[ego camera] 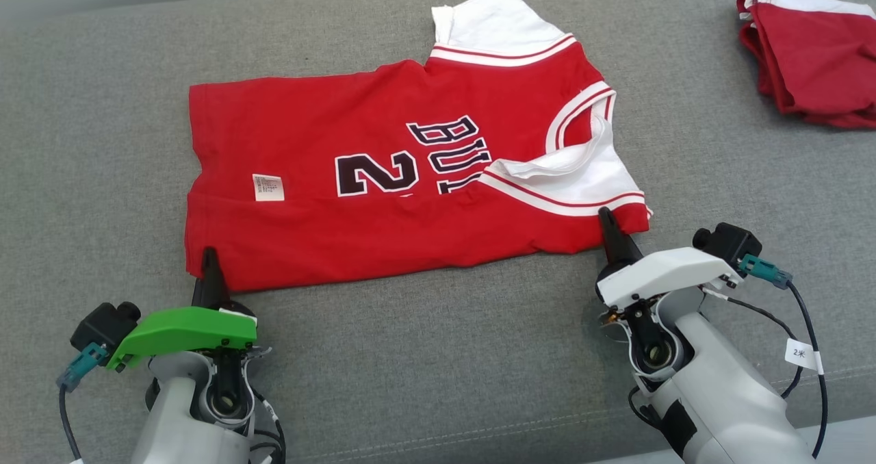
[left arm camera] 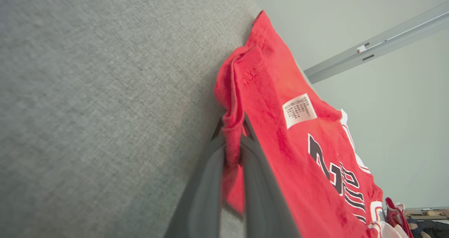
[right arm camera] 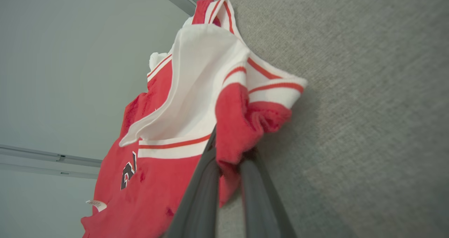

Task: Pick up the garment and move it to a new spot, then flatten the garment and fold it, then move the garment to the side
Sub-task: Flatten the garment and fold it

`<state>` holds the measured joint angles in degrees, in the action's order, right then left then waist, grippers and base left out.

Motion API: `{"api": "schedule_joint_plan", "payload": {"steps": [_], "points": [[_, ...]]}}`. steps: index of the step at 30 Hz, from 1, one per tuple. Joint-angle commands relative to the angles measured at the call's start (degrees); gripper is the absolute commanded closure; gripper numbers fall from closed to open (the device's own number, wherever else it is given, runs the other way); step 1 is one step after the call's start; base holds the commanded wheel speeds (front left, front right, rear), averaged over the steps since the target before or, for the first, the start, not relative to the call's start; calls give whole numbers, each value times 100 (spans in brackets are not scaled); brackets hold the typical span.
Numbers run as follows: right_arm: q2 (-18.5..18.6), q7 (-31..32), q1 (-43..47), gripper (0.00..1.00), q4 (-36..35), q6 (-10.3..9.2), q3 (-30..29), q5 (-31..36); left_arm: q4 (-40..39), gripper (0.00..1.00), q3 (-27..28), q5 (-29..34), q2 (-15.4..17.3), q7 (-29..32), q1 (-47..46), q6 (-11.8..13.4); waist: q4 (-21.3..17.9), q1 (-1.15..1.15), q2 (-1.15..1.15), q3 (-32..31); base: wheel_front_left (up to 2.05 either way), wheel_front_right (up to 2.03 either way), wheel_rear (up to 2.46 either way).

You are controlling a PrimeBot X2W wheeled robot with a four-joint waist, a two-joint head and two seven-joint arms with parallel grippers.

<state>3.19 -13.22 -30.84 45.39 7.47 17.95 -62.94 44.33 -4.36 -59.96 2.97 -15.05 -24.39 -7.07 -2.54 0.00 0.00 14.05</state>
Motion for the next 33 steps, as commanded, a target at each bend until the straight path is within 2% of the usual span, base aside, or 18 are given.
{"api": "schedule_joint_plan", "payload": {"steps": [1, 17, 27, 33], "points": [[51, -53, 20, 100, -96, 2, 47, -104, -200, 100, 44, 77, -8, -2, 78, -46, 4, 0, 0, -42, 0, 0, 0], [496, -165, 702, 100, -1017, 2, 94, -472, -1665, 100, 30, 566, 17, -7, 1218, -43, 40, 0, 0, -431, 0, 0, 0], [800, -138, 1766, 100, -1683, 1, -91, -568, -2477, 100, -66, 532, 21, 90, 2277, 195, 62, 0, 0, -582, 0, 0, 0], [761, -10, 2139, 100, -1746, 1, -172, -503, -2577, 100, -180, 514, 17, 142, 2587, 370, 47, 0, 0, -615, 0, 0, 0]]}}
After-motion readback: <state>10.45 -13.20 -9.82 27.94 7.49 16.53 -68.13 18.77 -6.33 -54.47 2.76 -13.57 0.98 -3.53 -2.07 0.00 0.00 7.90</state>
